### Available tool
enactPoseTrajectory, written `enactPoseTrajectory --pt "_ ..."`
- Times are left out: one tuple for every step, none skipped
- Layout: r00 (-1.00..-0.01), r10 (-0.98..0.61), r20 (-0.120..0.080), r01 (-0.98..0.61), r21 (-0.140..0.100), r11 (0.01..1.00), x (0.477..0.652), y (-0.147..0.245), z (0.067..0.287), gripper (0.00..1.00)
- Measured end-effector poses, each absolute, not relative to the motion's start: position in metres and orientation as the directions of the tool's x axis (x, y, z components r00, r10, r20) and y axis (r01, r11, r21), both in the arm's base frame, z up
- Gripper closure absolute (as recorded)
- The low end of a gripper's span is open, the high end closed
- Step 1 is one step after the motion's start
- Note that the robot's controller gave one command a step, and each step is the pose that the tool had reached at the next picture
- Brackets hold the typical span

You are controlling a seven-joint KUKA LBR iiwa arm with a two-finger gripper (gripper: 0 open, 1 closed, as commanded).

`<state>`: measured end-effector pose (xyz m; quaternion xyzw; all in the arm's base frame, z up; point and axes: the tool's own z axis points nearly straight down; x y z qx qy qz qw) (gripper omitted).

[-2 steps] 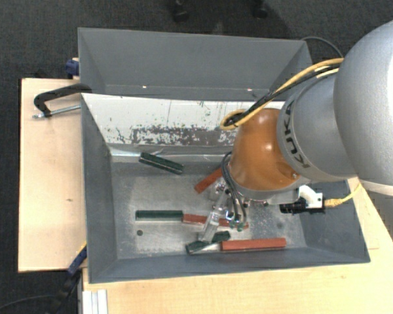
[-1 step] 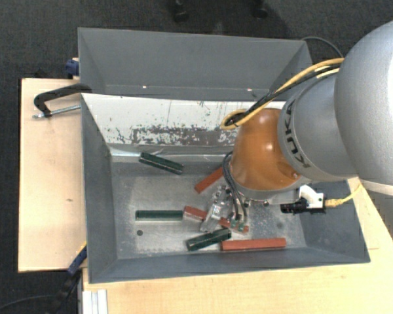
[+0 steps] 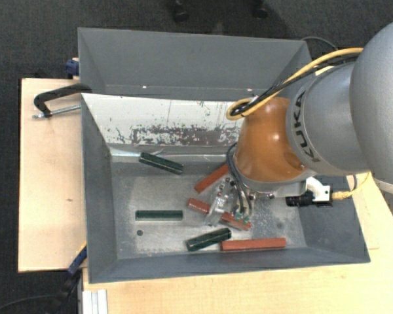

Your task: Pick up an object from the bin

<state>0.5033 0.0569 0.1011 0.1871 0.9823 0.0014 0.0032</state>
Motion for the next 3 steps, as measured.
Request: enactPoseTrajectory --pt "-0.930 0.366 -0.008 0.366 0.005 0.931 0.505 0.058 0.153 1.00" --pt "-0.931 0.365 -0.005 0.365 0.003 0.931 0.507 0.058 0.159 1.00" --pt "-0.931 0.364 -0.006 0.364 0.004 0.931 0.508 0.059 0.184 1.00"
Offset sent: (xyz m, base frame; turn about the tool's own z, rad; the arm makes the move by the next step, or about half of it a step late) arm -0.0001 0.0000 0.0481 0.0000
